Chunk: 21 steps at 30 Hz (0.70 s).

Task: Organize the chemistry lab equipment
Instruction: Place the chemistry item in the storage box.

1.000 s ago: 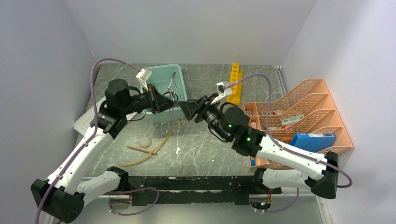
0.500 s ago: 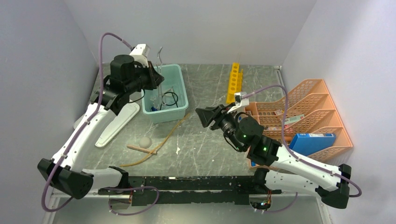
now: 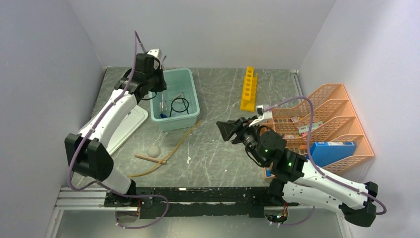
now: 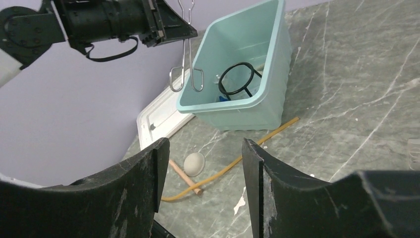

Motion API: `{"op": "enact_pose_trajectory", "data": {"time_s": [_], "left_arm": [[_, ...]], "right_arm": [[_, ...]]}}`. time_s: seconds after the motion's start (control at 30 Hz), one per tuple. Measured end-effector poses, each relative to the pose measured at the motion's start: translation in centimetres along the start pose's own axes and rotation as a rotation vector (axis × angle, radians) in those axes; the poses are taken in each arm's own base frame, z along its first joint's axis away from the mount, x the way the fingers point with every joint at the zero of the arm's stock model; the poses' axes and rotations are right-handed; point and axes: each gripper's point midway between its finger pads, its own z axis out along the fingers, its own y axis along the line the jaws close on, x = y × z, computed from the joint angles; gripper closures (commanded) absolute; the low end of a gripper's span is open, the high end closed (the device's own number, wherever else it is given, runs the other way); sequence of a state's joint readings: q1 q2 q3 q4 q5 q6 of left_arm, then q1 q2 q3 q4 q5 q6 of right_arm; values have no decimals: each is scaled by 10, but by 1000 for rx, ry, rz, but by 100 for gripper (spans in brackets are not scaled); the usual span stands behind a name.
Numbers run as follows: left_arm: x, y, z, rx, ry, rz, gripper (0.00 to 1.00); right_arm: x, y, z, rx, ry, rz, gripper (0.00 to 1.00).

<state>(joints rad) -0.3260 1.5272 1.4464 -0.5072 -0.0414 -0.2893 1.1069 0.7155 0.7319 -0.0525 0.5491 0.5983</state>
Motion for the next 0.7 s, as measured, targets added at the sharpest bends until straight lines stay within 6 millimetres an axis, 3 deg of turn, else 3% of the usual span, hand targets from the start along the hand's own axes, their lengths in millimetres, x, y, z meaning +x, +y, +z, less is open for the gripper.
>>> {"op": "enact_pose_trajectory", "data": {"time_s": [0.13,0.43,0.7], "left_arm": [[9,15,19,-45,38,-10,95],[34,27,61,-88,133,-41,95],[61,39,85,-114,210,-62,95]], "right_arm": [[-4,-4,-5,7,-12,5,39],[2,-12,-8,28,-3,0,39],[6,-17,-10,36,7,7,38]]}}
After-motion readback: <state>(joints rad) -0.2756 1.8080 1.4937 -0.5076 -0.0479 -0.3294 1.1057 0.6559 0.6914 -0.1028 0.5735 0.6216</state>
